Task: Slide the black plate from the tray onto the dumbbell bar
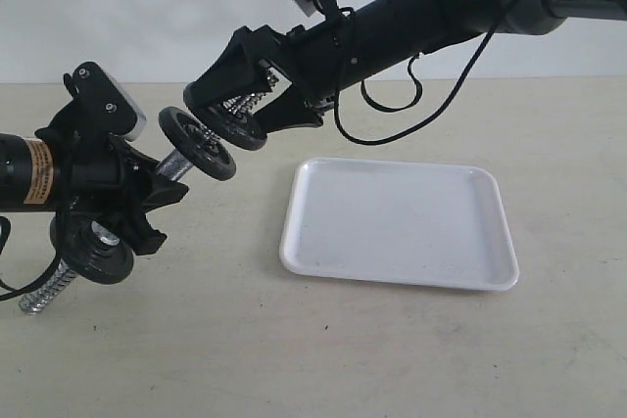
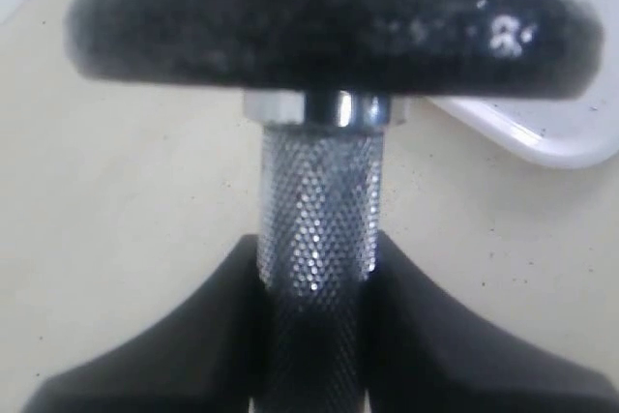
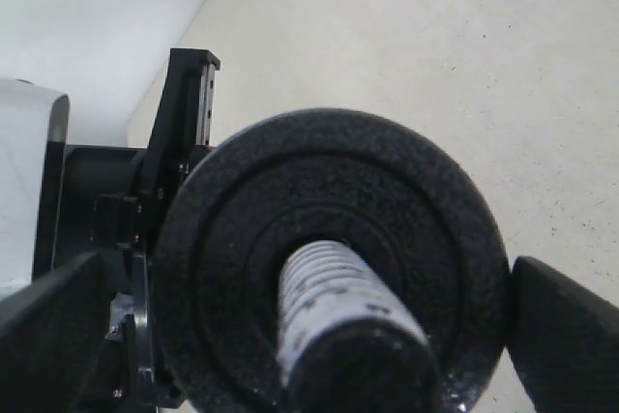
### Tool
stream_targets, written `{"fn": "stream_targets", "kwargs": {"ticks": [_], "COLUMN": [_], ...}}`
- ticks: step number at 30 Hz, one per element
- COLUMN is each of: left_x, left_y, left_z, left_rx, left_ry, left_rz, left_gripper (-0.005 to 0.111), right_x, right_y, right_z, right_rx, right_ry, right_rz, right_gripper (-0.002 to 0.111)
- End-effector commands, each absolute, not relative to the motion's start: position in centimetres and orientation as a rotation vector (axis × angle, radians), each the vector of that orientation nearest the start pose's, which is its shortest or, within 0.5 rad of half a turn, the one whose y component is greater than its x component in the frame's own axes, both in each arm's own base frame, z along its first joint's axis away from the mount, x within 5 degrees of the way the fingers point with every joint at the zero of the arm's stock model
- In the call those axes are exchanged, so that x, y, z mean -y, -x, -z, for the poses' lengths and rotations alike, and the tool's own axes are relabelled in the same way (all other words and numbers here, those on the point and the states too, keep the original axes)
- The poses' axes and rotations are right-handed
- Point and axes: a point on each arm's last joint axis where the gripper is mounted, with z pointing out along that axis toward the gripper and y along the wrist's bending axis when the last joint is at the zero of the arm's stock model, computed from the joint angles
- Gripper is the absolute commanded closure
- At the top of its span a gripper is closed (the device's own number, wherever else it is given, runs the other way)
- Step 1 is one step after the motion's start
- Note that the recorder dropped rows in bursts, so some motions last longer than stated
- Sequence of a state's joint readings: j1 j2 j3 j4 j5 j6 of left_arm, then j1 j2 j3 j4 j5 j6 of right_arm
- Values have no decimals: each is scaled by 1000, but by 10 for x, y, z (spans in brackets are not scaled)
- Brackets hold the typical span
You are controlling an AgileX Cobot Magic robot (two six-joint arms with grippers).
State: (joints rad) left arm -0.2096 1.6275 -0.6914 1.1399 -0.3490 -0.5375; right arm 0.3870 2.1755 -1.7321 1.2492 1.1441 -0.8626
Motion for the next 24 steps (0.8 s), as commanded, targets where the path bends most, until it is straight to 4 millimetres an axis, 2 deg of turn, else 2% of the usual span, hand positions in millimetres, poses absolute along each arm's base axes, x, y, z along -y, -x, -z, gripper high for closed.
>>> {"fn": "stream_targets", "kwargs": {"ticks": [1, 15, 24], "left_x": [116, 115, 115], "left_y": [-290, -291, -291], "left_z": [-225, -225, -225], "left_rx": [-1636, -1643, -1646], "left_ry": [-910, -883, -876], "left_rz": [494, 494, 493], "left_gripper": [102, 102, 102], "right_x": [-250, -250, -250], "right_y": [-390, -390, -398], "right_z": [-245, -245, -244], "right_rx": [-2194, -2201, -2214], "right_ry": [861, 853, 773], "right_rz": [-1573, -1579, -1512], "right_gripper": [3, 3, 3]}}
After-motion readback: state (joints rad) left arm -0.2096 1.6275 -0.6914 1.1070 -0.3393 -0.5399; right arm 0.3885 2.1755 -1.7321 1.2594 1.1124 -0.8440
